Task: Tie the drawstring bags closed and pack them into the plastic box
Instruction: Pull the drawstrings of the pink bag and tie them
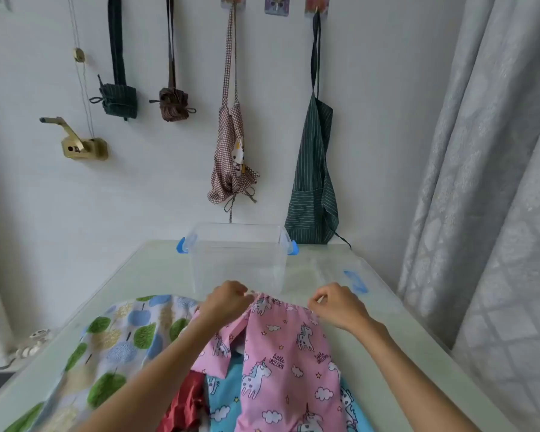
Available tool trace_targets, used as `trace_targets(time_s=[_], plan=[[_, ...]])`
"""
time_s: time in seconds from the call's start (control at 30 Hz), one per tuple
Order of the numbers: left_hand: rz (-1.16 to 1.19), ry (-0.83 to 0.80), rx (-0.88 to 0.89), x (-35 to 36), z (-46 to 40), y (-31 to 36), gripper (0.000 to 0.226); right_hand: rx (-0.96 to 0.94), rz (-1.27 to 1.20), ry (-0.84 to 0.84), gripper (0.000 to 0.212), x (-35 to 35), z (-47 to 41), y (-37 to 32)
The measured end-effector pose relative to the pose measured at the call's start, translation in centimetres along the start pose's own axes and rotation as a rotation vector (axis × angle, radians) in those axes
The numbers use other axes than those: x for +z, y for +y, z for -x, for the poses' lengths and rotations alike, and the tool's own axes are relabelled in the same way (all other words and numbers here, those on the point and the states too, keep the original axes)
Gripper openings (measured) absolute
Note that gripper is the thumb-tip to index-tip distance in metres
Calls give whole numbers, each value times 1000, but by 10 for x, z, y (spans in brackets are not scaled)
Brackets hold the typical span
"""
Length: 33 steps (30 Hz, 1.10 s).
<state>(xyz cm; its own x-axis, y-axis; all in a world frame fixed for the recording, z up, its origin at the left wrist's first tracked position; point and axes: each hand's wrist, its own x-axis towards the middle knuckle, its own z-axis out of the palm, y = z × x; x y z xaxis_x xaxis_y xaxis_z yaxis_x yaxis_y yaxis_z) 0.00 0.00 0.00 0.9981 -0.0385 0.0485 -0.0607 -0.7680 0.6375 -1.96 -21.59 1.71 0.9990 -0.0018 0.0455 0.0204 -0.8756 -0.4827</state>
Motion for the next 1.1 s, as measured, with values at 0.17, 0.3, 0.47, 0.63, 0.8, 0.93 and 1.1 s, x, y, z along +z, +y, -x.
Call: trace_targets(time_s=[0.17,0.3,0.47,0.63,0.8,0.93,1.1], plan=[[-65,-51,-44,11,-25,-16,36,189,-6,-267,51,24,-43,25],[-89,-102,-58,19,-42,-19,56,270,-123,-366,27,41,-63,42],[-170,-164,18,35,-57,-17,43,233,-368,-312,9,37,-72,54],[184,-48,89,5,-64,7,16,113,-550,-54,15,-2,-64,33],[374,292,294,-58,-56,58,17,-204,-678,346,17,-67,-46,-18],[511,526,430,-98,-43,87,21,-448,-685,628,27,-99,-26,-49],[503,565,520,-82,-19,67,20,-552,-715,665,32,-70,-3,-39]])
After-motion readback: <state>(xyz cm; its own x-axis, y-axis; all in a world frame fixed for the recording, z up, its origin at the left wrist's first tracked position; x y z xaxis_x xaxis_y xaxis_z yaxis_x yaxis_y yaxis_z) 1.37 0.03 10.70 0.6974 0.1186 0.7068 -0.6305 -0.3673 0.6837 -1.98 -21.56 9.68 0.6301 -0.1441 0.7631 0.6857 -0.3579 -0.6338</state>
